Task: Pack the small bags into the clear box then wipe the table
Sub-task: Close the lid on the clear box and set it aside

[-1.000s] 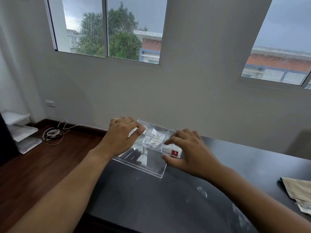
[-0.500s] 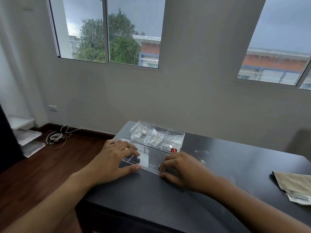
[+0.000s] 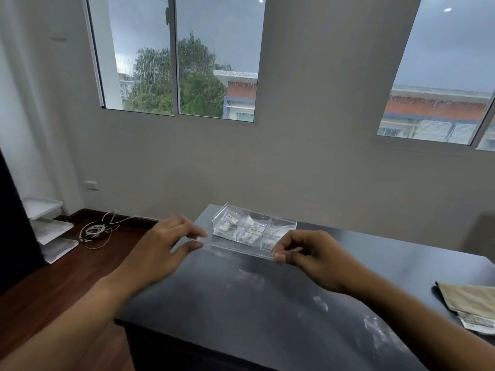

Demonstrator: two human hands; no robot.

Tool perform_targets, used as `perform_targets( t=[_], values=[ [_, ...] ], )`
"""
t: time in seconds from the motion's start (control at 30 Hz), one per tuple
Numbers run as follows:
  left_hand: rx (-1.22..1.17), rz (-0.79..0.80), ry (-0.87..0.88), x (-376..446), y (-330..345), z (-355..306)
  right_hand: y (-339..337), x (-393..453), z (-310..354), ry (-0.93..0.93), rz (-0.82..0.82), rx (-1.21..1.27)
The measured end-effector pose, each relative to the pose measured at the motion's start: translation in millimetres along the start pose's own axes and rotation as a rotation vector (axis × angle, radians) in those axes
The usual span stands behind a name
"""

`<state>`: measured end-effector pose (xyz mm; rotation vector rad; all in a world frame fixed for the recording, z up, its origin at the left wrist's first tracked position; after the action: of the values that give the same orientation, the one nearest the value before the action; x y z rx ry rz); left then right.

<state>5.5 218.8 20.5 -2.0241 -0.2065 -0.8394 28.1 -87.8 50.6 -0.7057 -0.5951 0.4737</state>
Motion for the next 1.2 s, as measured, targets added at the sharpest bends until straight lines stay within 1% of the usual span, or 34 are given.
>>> perform_targets(
  t=[0.07,0.13,0.17,0.23,0.27,0.33,0.43,0.5,0.57,0.67,0.77,0.83,0.9,1.0,1.07,1.2],
  values=[
    [-0.098,-0.054,-0.024,10.4,-7.0,-8.2,-8.2,-1.4,2.8,-0.017,-0.113,0.033],
    [-0.177,-0.119,-0.052,23.7,-10.5,-16.6,-15.7,-4.1,11.8,-0.092,-0.203,-0.036],
    [-0.219,-0.149,-0.075,31.3,-11.2,-21.6,-17.7,-5.0,17.5,-0.152,-0.213,-0.127],
    [-0.355,-0.197,-0.158,46.9,-11.3,-28.6,-15.3,-5.5,22.9,-0.246,-0.182,-0.381],
    [-0.443,-0.213,-0.209,54.8,-11.3,-31.1,-13.7,-4.8,22.9,-0.266,-0.18,-0.519],
    [-0.589,-0.22,-0.273,72.0,-11.6,-35.4,-12.9,-1.4,23.6,-0.276,-0.236,-0.748],
    [-0.661,-0.182,-0.268,99.0,-13.0,-40.9,-15.3,6.2,20.2,-0.237,-0.338,-0.871],
    [-0.675,-0.159,-0.265,113.6,-9.6,-41.1,-20.0,12.4,14.6,-0.202,-0.401,-0.859],
    [-0.693,-0.174,-0.299,125.1,-3.2,-37.0,-25.3,18.9,7.0,-0.165,-0.449,-0.814],
    [-0.716,-0.262,-0.374,132.8,10.5,-21.6,-28.0,29.9,-9.9,-0.102,-0.44,-0.758],
    [-0.592,-0.288,-0.456,129.0,33.4,-5.6,-29.2,38.9,-30.6,-0.022,-0.416,-0.661],
    [-0.503,-0.255,-0.488,122.7,51.4,4.8,-28.4,45.7,-45.3,0.032,-0.337,-0.594],
    [-0.439,-0.217,-0.516,114.5,67.3,18.7,-24.3,53.0,-57.7,0.095,-0.203,-0.481],
    [-0.408,-0.192,-0.594,103.4,86.0,35.9,-16.4,60.6,-74.5,0.172,-0.036,-0.379],
    [-0.372,-0.209,-0.63,99.3,91.5,41.4,-12.1,63.8,-81.1,0.179,0.008,-0.369],
    [-0.303,-0.225,-0.661,94.7,95.7,49.4,-5.9,68.2,-88.8,0.172,0.016,-0.333]
  ],
)
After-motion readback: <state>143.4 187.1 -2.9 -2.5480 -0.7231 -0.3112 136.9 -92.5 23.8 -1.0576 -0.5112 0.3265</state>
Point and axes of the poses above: each hand's wrist, its own x-axis towards the middle knuckle, its own y-axis out of the palm, z = x × y, the point moved 5 cm from there along x, towards the middle knuckle, and after that the axes turned 6 degrees about -y, right-handed, at the moved point
